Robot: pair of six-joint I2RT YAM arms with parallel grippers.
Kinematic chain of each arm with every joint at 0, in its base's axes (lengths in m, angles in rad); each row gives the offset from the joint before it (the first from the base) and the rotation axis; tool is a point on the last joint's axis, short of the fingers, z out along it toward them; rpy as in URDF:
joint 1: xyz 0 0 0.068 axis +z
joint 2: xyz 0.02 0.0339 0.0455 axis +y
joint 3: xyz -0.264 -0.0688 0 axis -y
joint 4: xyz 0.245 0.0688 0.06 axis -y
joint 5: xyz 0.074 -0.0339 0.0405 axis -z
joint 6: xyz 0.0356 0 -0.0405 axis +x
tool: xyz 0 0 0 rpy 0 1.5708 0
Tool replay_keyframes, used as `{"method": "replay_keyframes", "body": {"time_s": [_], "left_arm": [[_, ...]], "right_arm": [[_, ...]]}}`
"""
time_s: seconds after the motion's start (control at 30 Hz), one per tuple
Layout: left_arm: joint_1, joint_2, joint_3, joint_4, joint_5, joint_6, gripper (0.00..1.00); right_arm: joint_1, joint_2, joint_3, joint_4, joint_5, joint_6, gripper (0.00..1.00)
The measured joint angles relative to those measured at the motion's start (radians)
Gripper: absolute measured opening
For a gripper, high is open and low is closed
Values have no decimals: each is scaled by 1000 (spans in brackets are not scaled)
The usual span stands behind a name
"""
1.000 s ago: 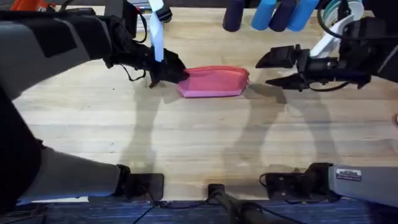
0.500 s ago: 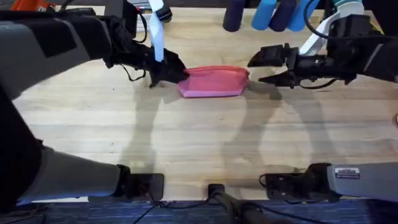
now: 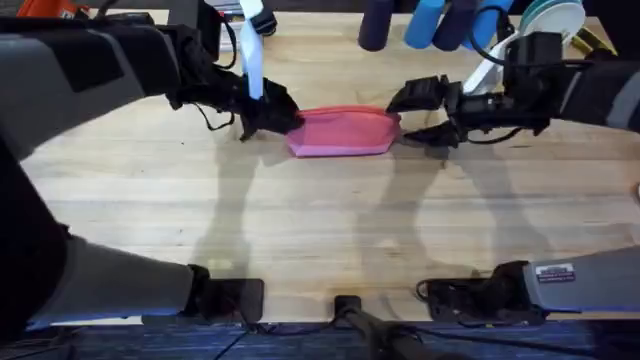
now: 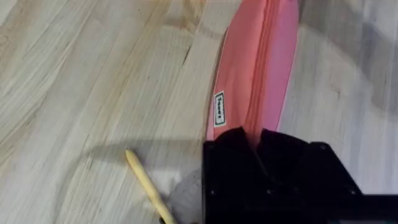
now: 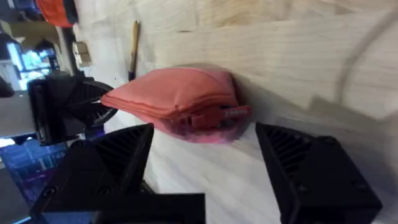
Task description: Unzip the bag, pick up the pens from the table one at a time and place them inside, then zip the bag closed.
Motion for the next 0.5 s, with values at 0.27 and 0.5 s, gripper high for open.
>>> {"method": "replay_keyframes", "body": {"time_s": [0.27, 0.5], "left_arm": [[0, 0, 0, 0, 0, 0, 43], [0, 0, 0, 0, 0, 0, 43]], "right_arm": [[7, 1, 0, 47, 0, 39, 996], [19, 1, 1, 62, 0, 74, 995]]}}
